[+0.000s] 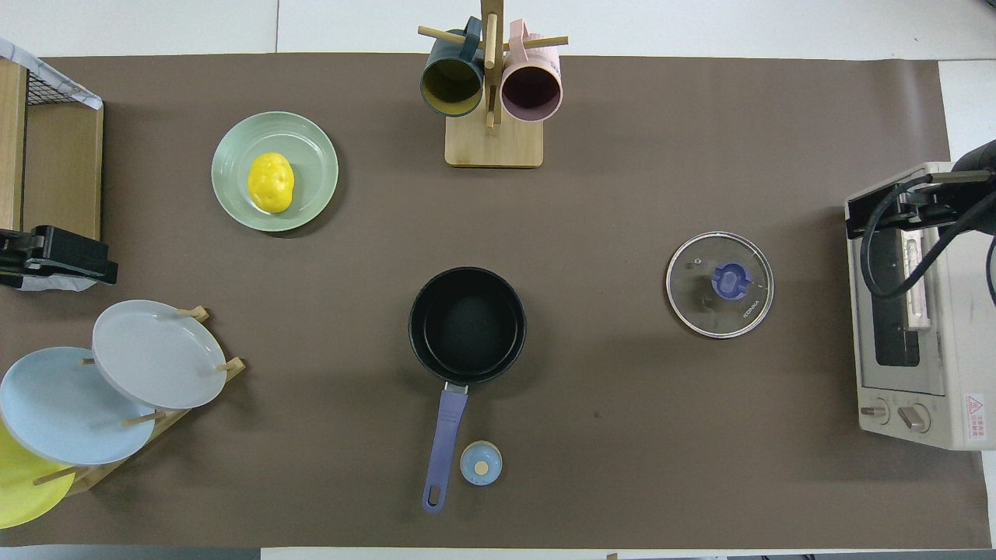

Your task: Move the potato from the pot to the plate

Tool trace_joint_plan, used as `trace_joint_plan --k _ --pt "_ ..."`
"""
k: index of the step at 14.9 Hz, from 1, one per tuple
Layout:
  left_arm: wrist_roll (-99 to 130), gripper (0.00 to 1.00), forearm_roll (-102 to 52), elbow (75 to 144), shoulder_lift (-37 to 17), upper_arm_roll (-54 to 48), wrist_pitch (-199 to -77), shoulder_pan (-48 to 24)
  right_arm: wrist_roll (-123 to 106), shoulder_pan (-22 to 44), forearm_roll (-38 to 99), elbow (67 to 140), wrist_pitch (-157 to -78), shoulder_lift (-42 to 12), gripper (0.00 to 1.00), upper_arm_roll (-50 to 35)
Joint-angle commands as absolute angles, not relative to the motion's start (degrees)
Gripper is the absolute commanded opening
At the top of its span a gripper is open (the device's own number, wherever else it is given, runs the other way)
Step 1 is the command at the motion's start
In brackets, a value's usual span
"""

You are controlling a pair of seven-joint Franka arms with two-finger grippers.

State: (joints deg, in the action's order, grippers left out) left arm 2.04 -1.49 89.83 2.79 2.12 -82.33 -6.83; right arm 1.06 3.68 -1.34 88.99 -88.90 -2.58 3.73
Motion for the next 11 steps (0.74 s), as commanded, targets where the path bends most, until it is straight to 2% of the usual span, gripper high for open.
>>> trace_joint_plan --k 1,4,11 --pt "1.2 1.0 -0.2 91.7 3.8 2.0 -85.0 -6.6 1.8 3.5 -0.6 89.0 -89.1 -2.1 1.0 3.7" --pt "1.3 1.0 -0.2 96.1 5.7 2.1 -89.1 -6.7 1.8 3.5 -0.6 89.0 -89.1 -2.1 1.0 3.7" --pt "1.5 1.0 -0.3 94.1 5.0 2.1 -86.3 -7.1 1.8 3.5 -0.6 89.0 -89.0 -2.1 1.0 3.7"
